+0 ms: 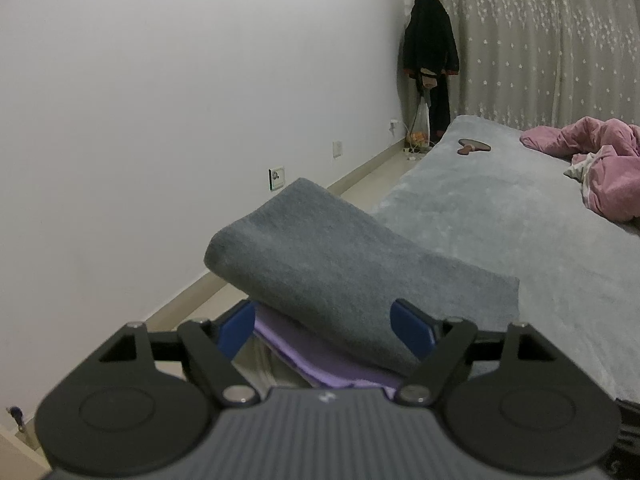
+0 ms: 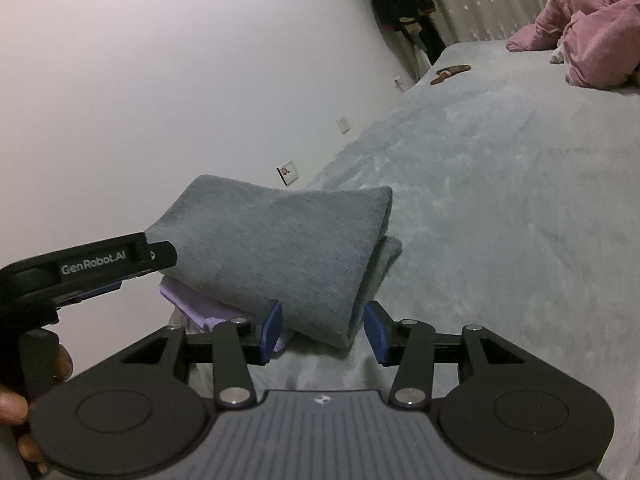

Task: Fold clothes

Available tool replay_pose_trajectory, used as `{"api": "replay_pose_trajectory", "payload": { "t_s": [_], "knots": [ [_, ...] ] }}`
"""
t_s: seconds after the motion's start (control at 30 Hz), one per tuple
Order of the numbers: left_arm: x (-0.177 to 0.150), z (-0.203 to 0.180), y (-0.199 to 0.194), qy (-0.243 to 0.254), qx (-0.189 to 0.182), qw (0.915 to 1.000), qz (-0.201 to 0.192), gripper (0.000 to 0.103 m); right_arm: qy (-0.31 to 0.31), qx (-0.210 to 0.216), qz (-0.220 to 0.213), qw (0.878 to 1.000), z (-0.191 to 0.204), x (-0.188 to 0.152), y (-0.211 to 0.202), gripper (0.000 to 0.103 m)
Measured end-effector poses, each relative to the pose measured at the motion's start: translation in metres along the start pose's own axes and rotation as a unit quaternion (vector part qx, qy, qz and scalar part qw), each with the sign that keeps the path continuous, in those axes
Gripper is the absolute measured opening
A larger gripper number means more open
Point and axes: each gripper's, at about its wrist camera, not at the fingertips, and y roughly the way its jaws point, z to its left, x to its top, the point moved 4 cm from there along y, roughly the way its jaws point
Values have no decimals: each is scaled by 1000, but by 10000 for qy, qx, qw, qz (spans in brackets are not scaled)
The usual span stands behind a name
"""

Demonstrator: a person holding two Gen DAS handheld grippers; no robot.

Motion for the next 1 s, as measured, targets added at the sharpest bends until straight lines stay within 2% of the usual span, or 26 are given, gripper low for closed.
{"api": "replay_pose_trajectory", "payload": {
  "t_s": [0.43,0.6,0.77,1.0],
  "knots": [
    [-1,1,2,-12,10,10000,59,84,123,-20,-1,9999,-3,-2,-1,61],
    [-3,-3,3,88,-35,9999,62,93,115,-33,-16,9999,-4,-2,0,78],
    [-3,-5,5,147,-82,9998,79,101,108,-45,-31,9999,-6,-3,0,88],
    [-2,-5,7,151,-10,9998,130,103,141,-44,-25,9999,-7,-3,0,95]
  ]
}}
